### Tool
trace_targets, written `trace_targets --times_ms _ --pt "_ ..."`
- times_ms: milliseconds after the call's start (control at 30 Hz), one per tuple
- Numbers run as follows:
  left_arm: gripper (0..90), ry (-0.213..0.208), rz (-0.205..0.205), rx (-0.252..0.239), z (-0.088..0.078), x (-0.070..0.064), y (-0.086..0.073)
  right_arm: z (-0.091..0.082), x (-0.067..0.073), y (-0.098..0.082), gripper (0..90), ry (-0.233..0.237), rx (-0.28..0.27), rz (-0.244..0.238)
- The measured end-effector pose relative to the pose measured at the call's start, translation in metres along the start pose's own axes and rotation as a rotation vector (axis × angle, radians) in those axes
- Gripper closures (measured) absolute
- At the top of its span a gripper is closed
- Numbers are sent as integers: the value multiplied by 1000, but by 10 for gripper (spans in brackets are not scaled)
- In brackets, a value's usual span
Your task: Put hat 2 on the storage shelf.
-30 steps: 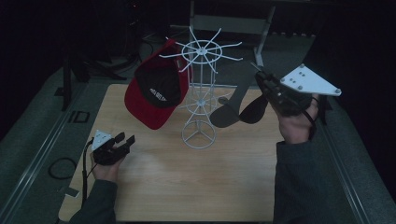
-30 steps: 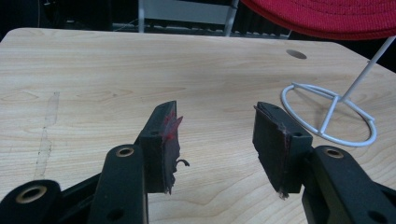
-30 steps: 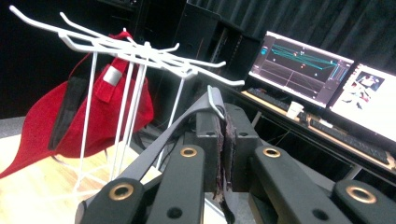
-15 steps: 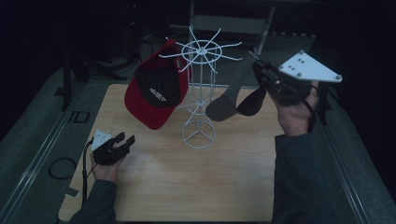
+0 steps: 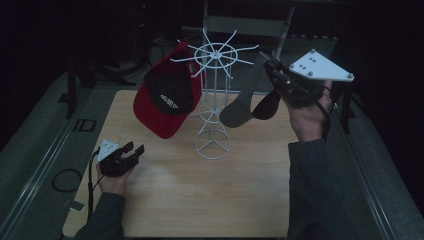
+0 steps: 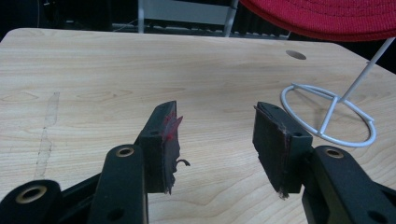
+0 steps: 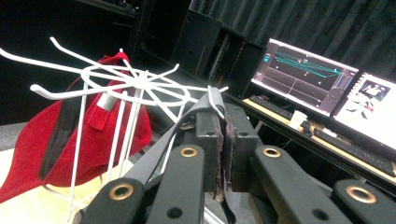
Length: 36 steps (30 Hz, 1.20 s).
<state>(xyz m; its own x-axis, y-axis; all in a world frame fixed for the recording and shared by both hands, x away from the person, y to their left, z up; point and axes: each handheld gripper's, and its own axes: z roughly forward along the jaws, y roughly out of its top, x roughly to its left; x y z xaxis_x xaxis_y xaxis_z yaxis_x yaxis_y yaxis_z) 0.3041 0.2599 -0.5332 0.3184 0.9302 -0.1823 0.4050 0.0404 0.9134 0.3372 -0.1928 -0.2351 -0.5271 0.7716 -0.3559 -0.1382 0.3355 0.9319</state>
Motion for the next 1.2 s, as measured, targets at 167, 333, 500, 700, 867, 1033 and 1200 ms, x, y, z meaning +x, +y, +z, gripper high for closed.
trace_targets --times_ms 167,333,500,700,867,1033,1200 --pt "510 -1 0 0 0 0 0 6 -1 -3 862 1 1 11" --pt "510 -1 1 -1 0 0 0 11 1 -5 862 3 14 9" --pt "510 -1 0 0 0 0 0 14 2 -8 862 2 26 12" --pt "510 -1 -2 -1 0 0 0 19 3 -9 861 9 43 9" --pt "510 -1 -2 -1 0 0 0 25 3 -12 860 19 69 11" --pt "510 -1 -1 -1 0 0 0 33 8 -16 858 32 99 0" --pt "510 -1 0 0 0 1 0 33 8 -17 824 26 96 5"
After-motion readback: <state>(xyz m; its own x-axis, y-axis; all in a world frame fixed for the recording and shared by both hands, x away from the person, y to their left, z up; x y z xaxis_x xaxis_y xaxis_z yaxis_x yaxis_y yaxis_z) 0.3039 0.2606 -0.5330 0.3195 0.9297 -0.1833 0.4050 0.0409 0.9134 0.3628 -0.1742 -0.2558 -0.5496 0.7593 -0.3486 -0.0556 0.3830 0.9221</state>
